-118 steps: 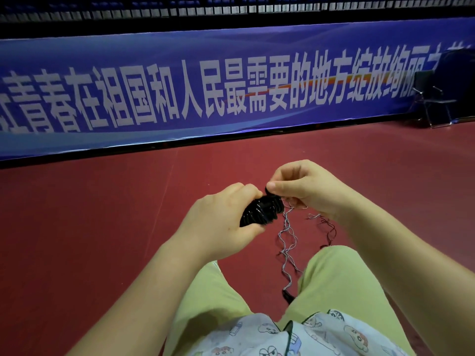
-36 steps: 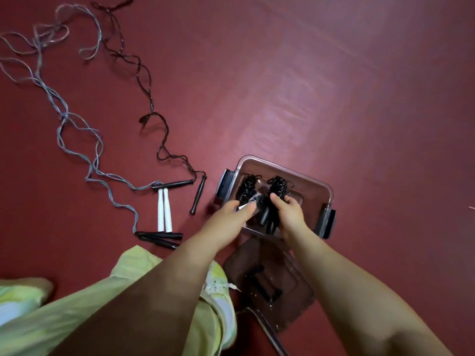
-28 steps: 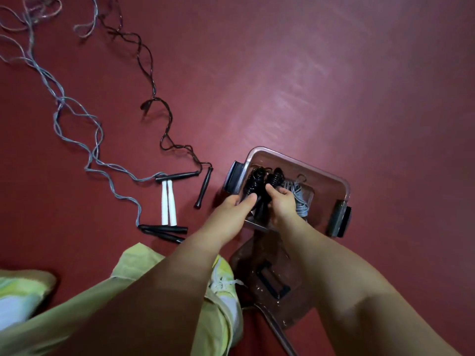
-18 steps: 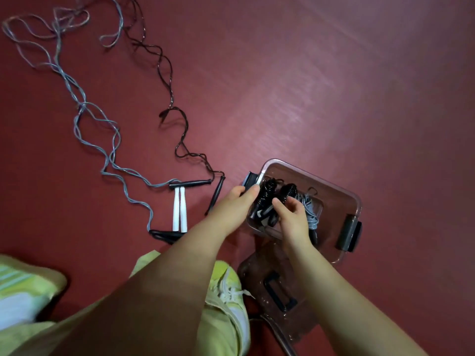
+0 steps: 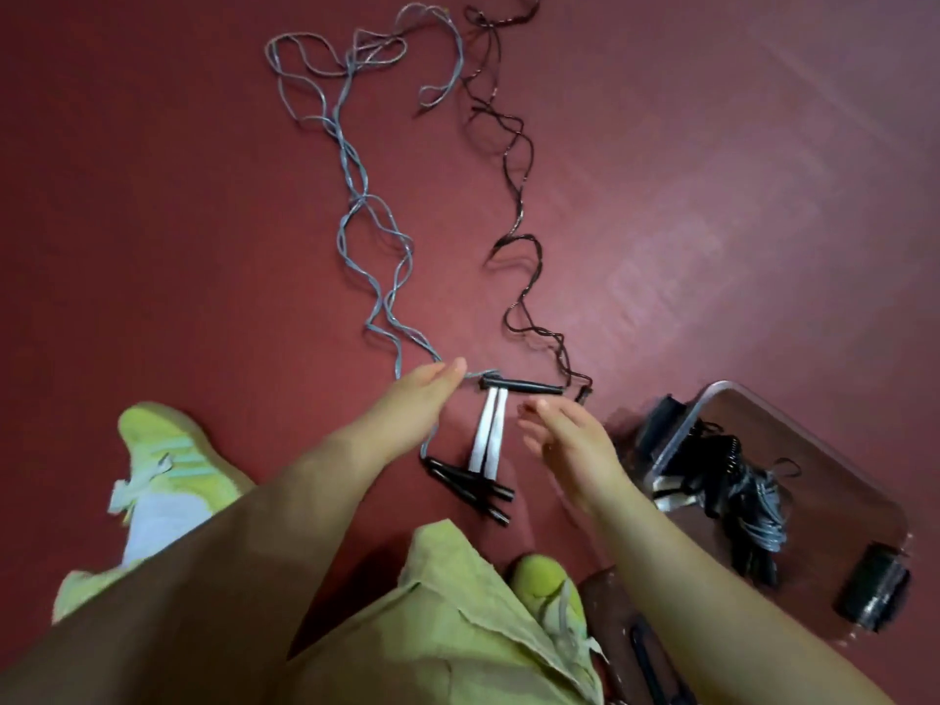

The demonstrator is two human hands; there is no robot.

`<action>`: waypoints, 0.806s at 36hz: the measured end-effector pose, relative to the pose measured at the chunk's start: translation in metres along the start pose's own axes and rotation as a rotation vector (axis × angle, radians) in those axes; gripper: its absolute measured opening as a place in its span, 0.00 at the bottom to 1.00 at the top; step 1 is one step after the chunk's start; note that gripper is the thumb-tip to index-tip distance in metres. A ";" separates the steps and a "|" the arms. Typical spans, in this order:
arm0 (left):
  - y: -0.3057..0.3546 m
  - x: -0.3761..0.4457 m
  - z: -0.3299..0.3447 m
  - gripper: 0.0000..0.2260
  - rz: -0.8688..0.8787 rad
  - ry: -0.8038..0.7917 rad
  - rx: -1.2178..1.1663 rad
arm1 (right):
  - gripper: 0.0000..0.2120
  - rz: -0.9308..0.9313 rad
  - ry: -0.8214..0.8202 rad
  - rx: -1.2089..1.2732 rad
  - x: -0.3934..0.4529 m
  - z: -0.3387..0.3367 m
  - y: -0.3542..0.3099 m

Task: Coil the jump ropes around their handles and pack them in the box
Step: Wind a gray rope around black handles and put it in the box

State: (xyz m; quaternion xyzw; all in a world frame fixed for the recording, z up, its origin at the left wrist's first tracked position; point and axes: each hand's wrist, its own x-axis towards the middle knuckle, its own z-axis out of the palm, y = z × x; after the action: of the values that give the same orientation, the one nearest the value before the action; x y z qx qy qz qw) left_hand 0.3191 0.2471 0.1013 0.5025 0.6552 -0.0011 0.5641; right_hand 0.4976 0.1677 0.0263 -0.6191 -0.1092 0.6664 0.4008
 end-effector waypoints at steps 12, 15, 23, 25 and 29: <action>-0.111 0.012 -0.014 0.23 -0.195 0.016 -0.196 | 0.14 0.130 0.092 -0.302 0.067 0.077 0.079; -0.145 0.011 -0.006 0.21 -0.240 0.026 -0.259 | 0.12 0.047 0.127 -0.377 0.090 0.098 0.088; -0.191 0.002 0.019 0.16 -0.368 0.032 -0.507 | 0.11 0.084 0.106 -0.889 0.129 0.121 0.101; -0.193 -0.001 0.017 0.16 -0.365 0.053 -0.561 | 0.12 0.092 0.061 -0.985 0.129 0.125 0.101; -0.199 -0.006 0.004 0.41 -0.309 0.168 -0.635 | 0.16 0.075 -0.156 -0.845 0.096 0.146 0.082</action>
State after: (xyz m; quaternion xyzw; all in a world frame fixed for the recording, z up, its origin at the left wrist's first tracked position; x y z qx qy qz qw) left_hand 0.1904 0.1420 -0.0080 0.1957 0.7351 0.1588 0.6294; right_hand 0.3400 0.2293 -0.0664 -0.6803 -0.3799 0.6219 0.0782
